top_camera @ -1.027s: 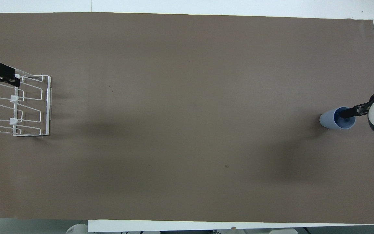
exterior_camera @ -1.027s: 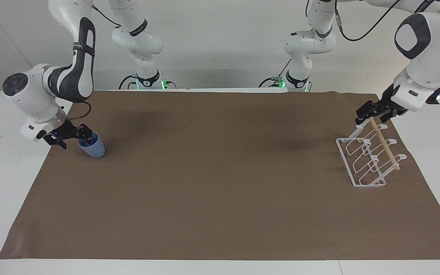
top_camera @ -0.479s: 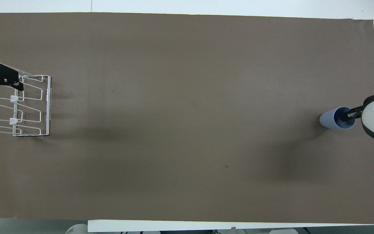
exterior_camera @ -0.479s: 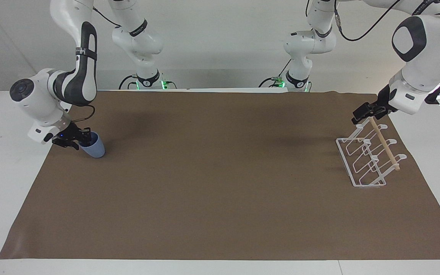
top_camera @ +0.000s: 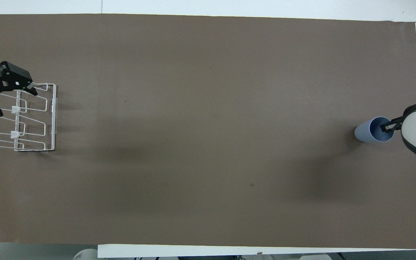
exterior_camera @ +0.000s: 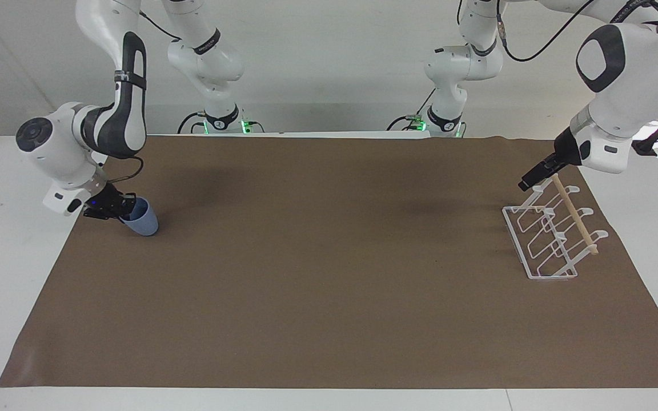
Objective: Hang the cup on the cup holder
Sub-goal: 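Lift the cup with the right gripper while the left gripper reaches toward it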
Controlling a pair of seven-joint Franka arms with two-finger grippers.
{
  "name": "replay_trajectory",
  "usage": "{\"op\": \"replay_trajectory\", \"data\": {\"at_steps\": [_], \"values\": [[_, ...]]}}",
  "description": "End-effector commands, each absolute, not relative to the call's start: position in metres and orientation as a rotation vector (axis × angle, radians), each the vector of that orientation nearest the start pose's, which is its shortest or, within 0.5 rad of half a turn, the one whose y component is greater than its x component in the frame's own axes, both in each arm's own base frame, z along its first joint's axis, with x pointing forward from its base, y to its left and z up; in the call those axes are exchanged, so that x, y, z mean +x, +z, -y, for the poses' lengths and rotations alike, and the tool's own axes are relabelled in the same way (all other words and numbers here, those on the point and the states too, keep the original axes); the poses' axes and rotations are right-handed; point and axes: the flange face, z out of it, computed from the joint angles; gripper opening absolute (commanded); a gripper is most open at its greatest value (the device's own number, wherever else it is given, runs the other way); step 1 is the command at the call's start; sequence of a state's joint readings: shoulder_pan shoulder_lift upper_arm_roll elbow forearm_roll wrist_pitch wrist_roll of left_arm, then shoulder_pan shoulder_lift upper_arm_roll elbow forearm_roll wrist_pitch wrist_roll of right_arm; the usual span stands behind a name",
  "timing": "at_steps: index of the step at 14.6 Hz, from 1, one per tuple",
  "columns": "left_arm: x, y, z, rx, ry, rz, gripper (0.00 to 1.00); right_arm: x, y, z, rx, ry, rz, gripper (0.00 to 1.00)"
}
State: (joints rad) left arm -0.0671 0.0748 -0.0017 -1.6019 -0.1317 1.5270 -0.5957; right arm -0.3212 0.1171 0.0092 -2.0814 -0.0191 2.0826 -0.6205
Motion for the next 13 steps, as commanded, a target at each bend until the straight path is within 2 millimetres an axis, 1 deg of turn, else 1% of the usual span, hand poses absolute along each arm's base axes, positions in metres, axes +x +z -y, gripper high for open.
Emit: {"op": "replay_trajectory", "data": {"at_steps": [1, 2, 3, 4, 5, 6, 8, 9, 10, 11, 12, 13], "values": [[0.558, 0.571, 0.064, -3.083, 0.343, 1.158, 1.0, 0.545, 0.413, 0.123, -2.928, 0.183, 0.569, 0.0], [0.56, 0.575, 0.07, -3.048, 0.39, 1.334, 1.0, 0.547, 0.421, 0.107, -2.842, 0.176, 0.525, 0.0], [0.562, 0.58, 0.074, -2.973, 0.443, 1.55, 1.0, 0.548, 0.422, 0.09, -2.751, 0.156, 0.468, 0.0], [0.563, 0.585, 0.081, -2.859, 0.466, 1.744, 1.0, 0.551, 0.424, 0.073, -2.67, 0.112, 0.411, 0.0], [0.562, 0.586, 0.099, -2.777, 0.477, 1.849, 1.0, 0.553, 0.428, 0.052, -2.616, 0.092, 0.366, 0.0], [0.56, 0.587, 0.119, -2.741, 0.484, 1.892, 1.0, 0.556, 0.431, 0.029, -2.558, 0.082, 0.31, 0.0], [0.555, 0.588, 0.15, -2.697, 0.488, 1.954, 1.0, 0.564, 0.441, -0.018, -2.399, 0.047, 0.153, 0.0], [0.554, 0.588, 0.163, -2.621, 0.493, 2.046, 1.0, 0.569, 0.448, -0.041, -2.326, 0.041, 0.061, 0.0], [0.555, 0.587, 0.169, -2.523, 0.498, 2.178, 1.0, 0.571, 0.452, -0.063, -2.273, 0.049, -0.014, 0.0], [0.556, 0.586, 0.173, -2.472, 0.54, 2.271, 1.0, 0.571, 0.456, -0.09, -2.222, 0.069, -0.058, 0.0], [0.555, 0.587, 0.182, -2.478, 0.595, 2.303, 1.0, 0.57, 0.459, -0.119, -2.177, 0.089, -0.102, 0.0], [0.554, 0.588, 0.189, -2.49, 0.621, 2.311, 1.0, 0.571, 0.463, -0.141, -2.145, 0.086, -0.159, 0.0]]}}
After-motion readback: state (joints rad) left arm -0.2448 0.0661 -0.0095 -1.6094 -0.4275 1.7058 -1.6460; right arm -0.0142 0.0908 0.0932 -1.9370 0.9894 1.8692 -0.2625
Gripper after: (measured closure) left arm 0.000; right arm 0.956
